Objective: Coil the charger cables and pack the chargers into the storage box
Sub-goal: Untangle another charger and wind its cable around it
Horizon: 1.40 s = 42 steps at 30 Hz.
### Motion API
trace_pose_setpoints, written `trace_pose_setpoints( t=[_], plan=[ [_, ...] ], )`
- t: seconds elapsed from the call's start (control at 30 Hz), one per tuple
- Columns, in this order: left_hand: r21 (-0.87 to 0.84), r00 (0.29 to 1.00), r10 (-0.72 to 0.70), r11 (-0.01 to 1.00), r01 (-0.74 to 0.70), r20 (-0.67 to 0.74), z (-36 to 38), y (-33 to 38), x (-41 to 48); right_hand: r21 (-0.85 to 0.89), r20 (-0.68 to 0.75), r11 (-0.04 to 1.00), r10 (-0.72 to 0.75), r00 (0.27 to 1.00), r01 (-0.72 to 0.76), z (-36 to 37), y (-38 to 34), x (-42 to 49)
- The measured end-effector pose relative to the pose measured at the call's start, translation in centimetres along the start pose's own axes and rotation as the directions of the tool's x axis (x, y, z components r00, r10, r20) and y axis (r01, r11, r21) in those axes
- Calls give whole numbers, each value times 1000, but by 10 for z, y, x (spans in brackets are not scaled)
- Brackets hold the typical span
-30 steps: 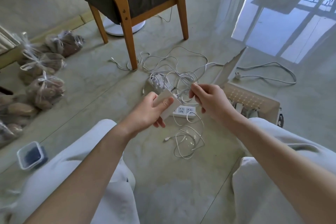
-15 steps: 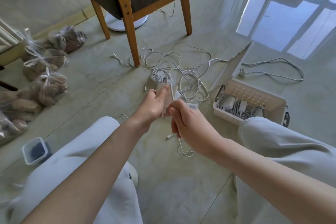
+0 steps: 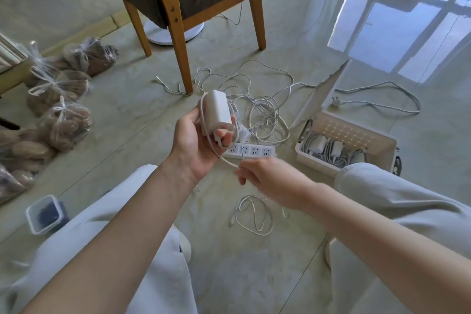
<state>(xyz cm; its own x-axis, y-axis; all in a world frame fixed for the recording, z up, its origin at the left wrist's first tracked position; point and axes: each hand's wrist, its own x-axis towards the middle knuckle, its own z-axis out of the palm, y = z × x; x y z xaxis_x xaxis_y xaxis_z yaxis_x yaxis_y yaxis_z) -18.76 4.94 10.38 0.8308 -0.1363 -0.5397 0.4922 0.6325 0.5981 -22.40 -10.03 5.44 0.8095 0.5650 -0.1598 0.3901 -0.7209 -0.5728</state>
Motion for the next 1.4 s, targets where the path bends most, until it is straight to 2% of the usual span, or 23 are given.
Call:
trace_pose_setpoints(
  t=[0.1, 0.17, 0.23, 0.3, 0.37, 0.4, 0.47, 0.5, 0.53, 0.67, 0.73, 0.83, 0.87, 0.9, 0.97, 1.0, 1.07, 1.13, 1.17, 1.23, 1.3, 1.4],
  plan=[
    [114, 992, 11, 993, -26, 124, 3, 5, -7, -97, -108, 995, 6, 994, -17, -17, 18, 7],
    [359, 985, 66, 925, -120, 159, 2, 8, -11, -130, -154, 991, -2, 988, -18, -27, 27, 8],
    [690, 967, 167, 678, -253, 191, -1, 10, -15, -156, -196, 988, -31, 980, 0, -35, 37, 7],
    [843, 951, 178, 443, -305, 251, -5, 10, -17, -153, -205, 988, -20, 979, -11, -40, 48, 7],
    [898, 956, 112, 329, -294, 272, -9, 10, -17, -148, -167, 989, 6, 986, -31, -44, 52, 8],
    [930, 952, 115, 210, -302, 283, -12, 9, -16, -153, -144, 987, 16, 990, -38, -45, 49, 8],
    [934, 918, 193, -166, -317, 346, -19, 9, -13, -168, -114, 986, 6, 993, -25, -45, 40, 8],
    [905, 895, 230, -290, -311, 381, -22, 9, -13, -168, -122, 986, -9, 993, -11, -45, 36, 7],
    [887, 876, 260, -341, -311, 407, -23, 10, -14, -149, -142, 989, -18, 990, -4, -47, 32, 7],
    [847, 755, 404, -372, -380, 516, -19, 9, -17, 50, -268, 997, -39, 963, 54, -50, 17, 4],
    [862, 737, 455, -342, -374, 500, -19, 7, -13, 117, -276, 991, -31, 961, 66, -45, 9, 1],
    [925, 784, 491, -217, -313, 380, -23, 4, -3, 132, -242, 986, -71, 968, 105, -32, -1, -7],
    [944, 806, 495, -112, -312, 325, -23, 3, 0, 118, -228, 985, -97, 969, 126, -27, -5, -10],
    [946, 827, 497, 38, -321, 261, -21, 1, 2, 119, -223, 982, -119, 968, 148, -21, -9, -14],
    [868, 877, 460, 369, -332, 140, -13, -6, 4, 175, -247, 969, -130, 960, 176, -14, -19, -19],
    [800, 899, 427, 502, -329, 101, -10, -10, 4, 195, -263, 962, -136, 955, 191, -11, -23, -21],
    [635, 939, 339, 715, -293, 52, -2, -17, 3, 178, -255, 962, -159, 954, 208, -4, -27, -23],
    [405, 974, 227, 891, -207, -1, 3, -14, 2, 75, -178, 974, -198, 964, 214, 4, -28, -26],
    [274, 986, 167, 949, -155, -21, 5, -10, 1, 10, -128, 974, -221, 967, 225, 10, -28, -27],
    [81, 996, 86, 993, -85, -16, 7, -2, 1, -19, -34, 981, -196, 980, 195, 21, -27, -27],
    [70, 999, 45, 996, -47, 27, 9, 1, 0, 15, 4, 993, -115, 993, 115, 25, -21, -23],
    [188, 992, -18, 982, -7, 129, 9, 1, -3, -13, 22, 1000, 11, 1000, -11, 21, -1, -12]
  ],
)
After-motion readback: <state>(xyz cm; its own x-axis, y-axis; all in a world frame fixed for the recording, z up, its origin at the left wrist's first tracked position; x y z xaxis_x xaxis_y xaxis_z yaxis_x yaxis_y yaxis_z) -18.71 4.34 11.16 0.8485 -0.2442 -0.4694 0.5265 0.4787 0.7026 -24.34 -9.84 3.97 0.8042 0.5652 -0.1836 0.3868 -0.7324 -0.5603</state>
